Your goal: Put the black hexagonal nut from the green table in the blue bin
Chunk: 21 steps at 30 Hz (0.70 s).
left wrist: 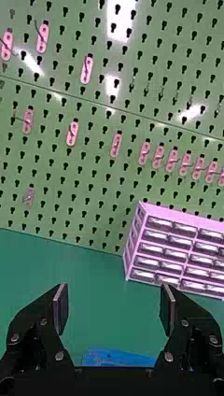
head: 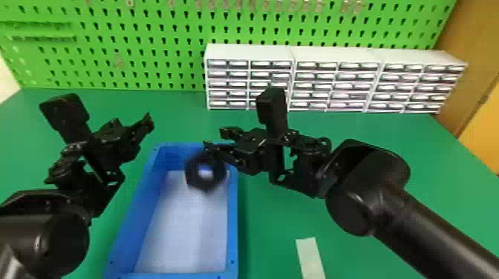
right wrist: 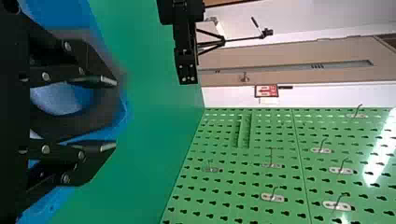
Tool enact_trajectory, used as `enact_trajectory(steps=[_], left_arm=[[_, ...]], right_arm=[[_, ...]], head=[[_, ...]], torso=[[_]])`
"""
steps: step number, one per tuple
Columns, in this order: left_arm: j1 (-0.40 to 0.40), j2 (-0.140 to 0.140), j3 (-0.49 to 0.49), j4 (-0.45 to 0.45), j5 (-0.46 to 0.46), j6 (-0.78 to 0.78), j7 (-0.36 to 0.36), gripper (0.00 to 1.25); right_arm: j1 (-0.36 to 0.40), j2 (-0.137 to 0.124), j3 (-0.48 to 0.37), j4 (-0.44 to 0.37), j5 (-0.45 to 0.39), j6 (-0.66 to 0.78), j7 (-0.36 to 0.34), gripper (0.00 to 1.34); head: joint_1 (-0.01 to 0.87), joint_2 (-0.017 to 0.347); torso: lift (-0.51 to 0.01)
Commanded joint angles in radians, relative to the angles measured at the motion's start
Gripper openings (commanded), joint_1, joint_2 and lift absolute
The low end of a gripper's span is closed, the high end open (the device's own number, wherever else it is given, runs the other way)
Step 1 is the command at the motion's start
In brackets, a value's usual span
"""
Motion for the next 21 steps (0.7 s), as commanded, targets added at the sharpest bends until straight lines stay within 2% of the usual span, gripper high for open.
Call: enact_trajectory(steps=[1,4,21], left_arm=[[0.0,-0.001,-0.001,0.0,0.0,0.0,0.0,0.77],[0.0,0.001,-0.001,0.0,0.0,0.0,0.0,0.77],[0.0,-0.001,-0.001,0.0,0.0,0.0,0.0,0.77]], right_arm=[[0.006,0.0,-0.001,0.008,-0.015,0.005,0.0,0.91],[0.006,0.0,-0.001,0.009,-0.016,0.005,0.0,0.98],[0.014,0.008,-0.023,0.009,0.002,0.005,0.003,0.99]], head=[[0.691,0.009],[0.691,0.009],[0.691,0.009]], torso=[[-0.097],[-0.097],[-0.097]])
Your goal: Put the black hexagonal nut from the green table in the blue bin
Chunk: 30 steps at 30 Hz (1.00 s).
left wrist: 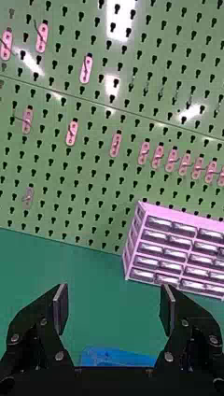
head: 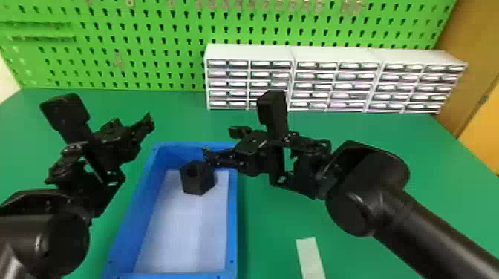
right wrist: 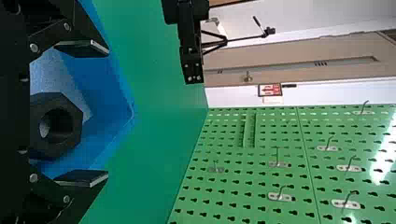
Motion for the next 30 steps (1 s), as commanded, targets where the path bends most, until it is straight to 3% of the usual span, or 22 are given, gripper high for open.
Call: enact_trajectory(steps=[1,11,20,24,30], left_arm=[[0.0,-0.001,0.0,0.0,0.002,0.0,-0.001,0.77],[0.002,0.001,0.003,0.0,0.003,0.0,0.0,0.77],[0.003,0.001,0.006,0.0,0.006,0.0,0.0,0.77],[0.005,0.001,0.008,0.0,0.006,0.0,0.0,0.77],[0.005,0.001,0.012,0.0,0.008,0.0,0.0,0.77]], right_arm=[[0.012,0.004,-0.024,0.0,0.015,0.0,0.0,0.99],[0.07,0.018,-0.128,-0.006,0.067,0.017,0.0,0.99],[0.222,0.078,-0.424,-0.032,0.147,0.049,0.023,0.99],[0.289,0.122,-0.562,-0.041,0.17,0.049,0.029,0.99],[0.34,0.151,-0.663,-0.066,0.212,0.049,0.031,0.99]], head=[[0.691,0.009],[0.691,0.009],[0.691,0.009],[0.691,0.009],[0.691,0.009]], torso=[[-0.097],[-0.097],[-0.097],[-0.097],[-0.097]])
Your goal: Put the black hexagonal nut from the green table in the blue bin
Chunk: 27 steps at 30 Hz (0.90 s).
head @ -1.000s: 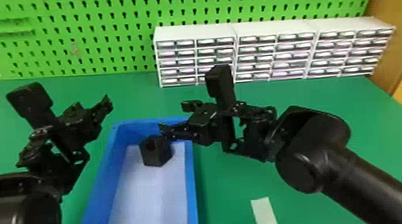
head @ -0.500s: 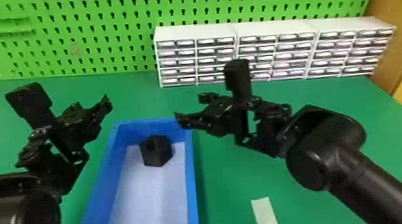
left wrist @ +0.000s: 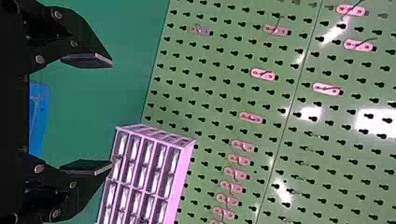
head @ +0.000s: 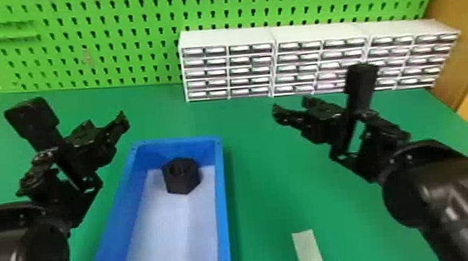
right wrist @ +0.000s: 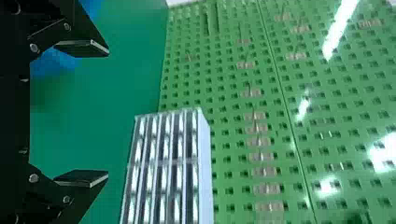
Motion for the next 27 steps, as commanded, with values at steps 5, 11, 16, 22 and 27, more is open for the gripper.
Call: enact_trajectory(steps=[5,11,16,22,27], left_arm=[[0.002,0.0,0.005,0.0,0.0,0.0,0.0,0.77],[0.003,0.0,0.009,0.0,0.0,0.0,-0.001,0.77],[0.002,0.0,0.011,0.0,0.0,0.0,-0.001,0.77],[-0.002,0.0,0.014,0.0,0.005,0.0,-0.003,0.77],[-0.008,0.0,0.023,0.0,-0.003,0.0,-0.018,0.77]], right_arm=[[0.059,0.033,-0.112,-0.03,0.041,0.0,0.0,0.99],[0.09,0.052,-0.174,-0.053,0.059,-0.001,0.001,0.99],[0.114,0.076,-0.252,-0.063,0.065,-0.008,0.023,0.99],[0.124,0.108,-0.324,-0.063,0.073,-0.015,0.069,0.99],[0.128,0.113,-0.324,-0.057,0.061,-0.015,0.087,0.99]], head=[[0.691,0.009],[0.691,0.009],[0.691,0.009],[0.691,0.009],[0.691,0.009]], torso=[[-0.097],[-0.097],[-0.097],[-0.097],[-0.097]])
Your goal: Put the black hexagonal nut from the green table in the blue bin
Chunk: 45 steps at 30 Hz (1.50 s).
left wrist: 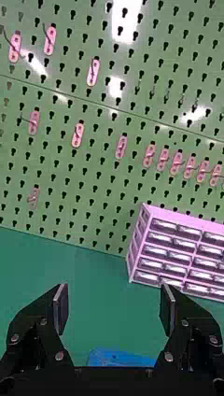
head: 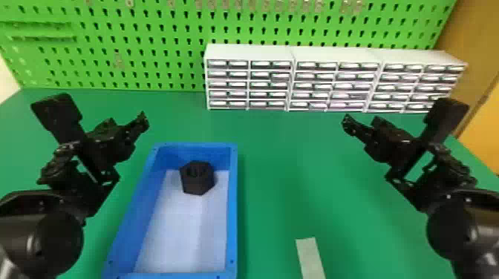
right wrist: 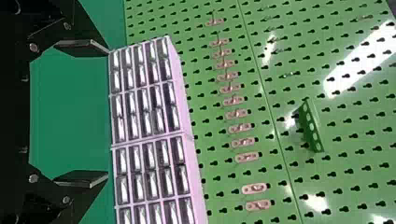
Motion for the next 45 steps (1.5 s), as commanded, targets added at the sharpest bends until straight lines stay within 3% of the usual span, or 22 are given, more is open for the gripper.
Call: enact_trajectory(steps=[1,10,20,26,35,45], left_arm=[[-0.005,0.0,0.008,0.0,-0.008,0.0,-0.006,0.77],[0.002,-0.003,0.02,0.0,-0.013,0.0,-0.006,0.77],[0.003,-0.003,0.027,-0.002,-0.008,0.0,-0.006,0.77],[0.003,-0.006,0.034,-0.002,-0.004,0.0,-0.006,0.77],[0.008,-0.011,0.043,-0.002,-0.004,0.0,-0.006,0.77],[0.011,-0.024,0.052,-0.002,-0.008,0.0,-0.006,0.77]], right_arm=[[0.006,0.004,-0.001,0.009,-0.015,0.0,0.006,0.99],[0.009,0.02,-0.034,0.017,-0.026,0.001,0.019,0.99],[0.052,0.09,-0.128,0.007,0.02,-0.026,0.019,0.99],[0.067,0.093,-0.154,0.01,0.01,-0.045,0.019,0.99],[0.081,0.07,-0.166,0.017,0.016,-0.046,0.02,0.99],[0.088,-0.003,-0.183,0.027,-0.039,0.018,0.074,0.99]], head=[[0.691,0.009],[0.691,0.009],[0.691,0.009],[0.691,0.009],[0.691,0.009],[0.691,0.009]], torso=[[-0.097],[-0.097],[-0.097],[-0.097],[-0.097],[-0.097]])
